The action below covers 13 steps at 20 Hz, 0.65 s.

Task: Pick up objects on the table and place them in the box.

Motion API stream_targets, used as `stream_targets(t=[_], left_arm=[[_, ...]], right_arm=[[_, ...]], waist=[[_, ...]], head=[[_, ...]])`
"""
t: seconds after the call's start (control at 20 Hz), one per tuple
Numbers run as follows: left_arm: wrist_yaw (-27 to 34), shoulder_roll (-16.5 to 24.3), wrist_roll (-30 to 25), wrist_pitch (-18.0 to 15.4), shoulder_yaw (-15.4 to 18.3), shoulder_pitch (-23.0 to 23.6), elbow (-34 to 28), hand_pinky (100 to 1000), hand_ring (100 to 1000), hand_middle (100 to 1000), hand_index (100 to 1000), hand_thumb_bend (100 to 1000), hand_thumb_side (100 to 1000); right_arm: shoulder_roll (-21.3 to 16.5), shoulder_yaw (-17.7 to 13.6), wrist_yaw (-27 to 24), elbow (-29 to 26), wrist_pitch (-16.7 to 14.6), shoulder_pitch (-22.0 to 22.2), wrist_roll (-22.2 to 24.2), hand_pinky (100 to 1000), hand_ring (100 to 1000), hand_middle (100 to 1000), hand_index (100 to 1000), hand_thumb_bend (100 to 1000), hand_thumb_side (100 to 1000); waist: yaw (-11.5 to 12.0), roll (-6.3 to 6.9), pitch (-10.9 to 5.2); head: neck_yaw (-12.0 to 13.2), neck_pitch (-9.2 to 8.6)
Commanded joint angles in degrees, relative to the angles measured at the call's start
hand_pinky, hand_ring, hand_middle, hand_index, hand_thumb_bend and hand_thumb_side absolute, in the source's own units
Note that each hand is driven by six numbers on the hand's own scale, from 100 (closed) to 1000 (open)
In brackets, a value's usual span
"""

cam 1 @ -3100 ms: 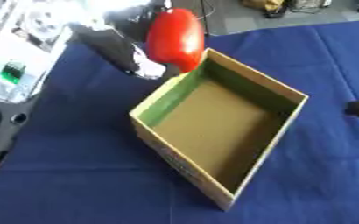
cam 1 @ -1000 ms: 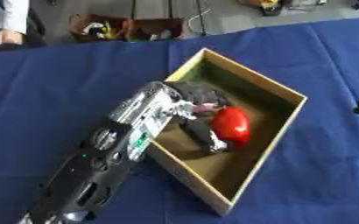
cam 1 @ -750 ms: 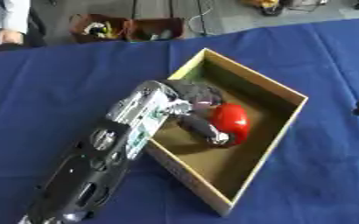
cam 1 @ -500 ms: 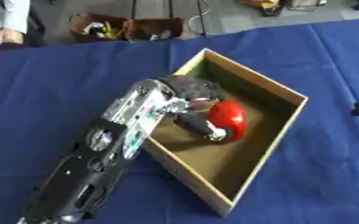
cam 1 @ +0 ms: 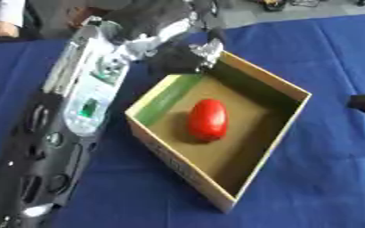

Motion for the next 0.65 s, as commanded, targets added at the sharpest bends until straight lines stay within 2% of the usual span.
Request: stream_targets(t=[0.05,0.1,0.15,0.25,0.3,0.45,0.55,0.65], left_arm=[[24.4,6.5,12.6,7.9,3.0,3.1,-11.5,807,755,746,1000,100,1000],[32.9,8.2,15.7,9.3,4.1,4.7,-14.1,786,743,727,999,100,1000],[40.2,9.7,18.6,9.1,5.2,6.2,-15.5,774,739,716,985,100,1000],[49.3,12.5,22.5,4.9,7.1,10.0,-16.5,761,733,703,970,100,1000],[51.6,13.2,23.3,1.8,7.9,12.4,-16.7,739,713,684,947,100,1000],[57.0,13.5,22.7,-10.6,9.0,19.4,-16.8,714,695,676,938,100,1000],[57.7,12.8,21.7,-15.6,9.9,24.4,-16.8,720,708,680,935,100,1000],[56.0,11.4,20.8,-18.0,10.7,29.5,-16.8,727,704,670,926,100,1000]], right_arm=[[-0.9,-0.7,-1.0,-0.6,-0.5,-0.4,-1.0,902,846,616,720,100,861],[-1.0,-0.8,-1.3,-0.6,-0.7,-0.5,-1.3,900,845,616,720,100,851],[-1.0,-0.9,-1.6,-0.6,-0.9,-0.6,-1.7,898,843,616,721,100,842],[-1.2,-1.2,-2.2,-0.6,-1.7,-0.7,-2.7,897,842,616,721,100,831],[-1.4,-1.3,-2.5,-0.6,-2.2,-0.9,-3.1,893,839,616,722,100,805],[-1.7,-1.3,-3.3,-0.6,-3.7,-1.6,-4.2,889,835,616,722,100,785],[-1.9,-1.3,-3.9,-0.6,-4.4,-2.1,-4.6,888,834,616,723,100,779],[-2.0,-1.2,-4.4,-0.6,-4.9,-2.4,-4.7,886,833,620,723,100,772]], waist=[[0.5,-0.73,-1.73],[0.8,-0.88,-1.82],[1.2,-1.03,-1.90],[1.9,-1.31,-2.01],[2.4,-1.54,-2.01],[2.8,-2.10,-1.82],[2.9,-2.45,-1.60],[3.0,-2.84,-1.32]], head=[[-0.6,0.32],[-0.7,0.41],[-0.7,0.49],[-0.8,0.62],[-0.7,0.68],[-0.4,0.52],[-0.1,0.42],[0.5,0.39]])
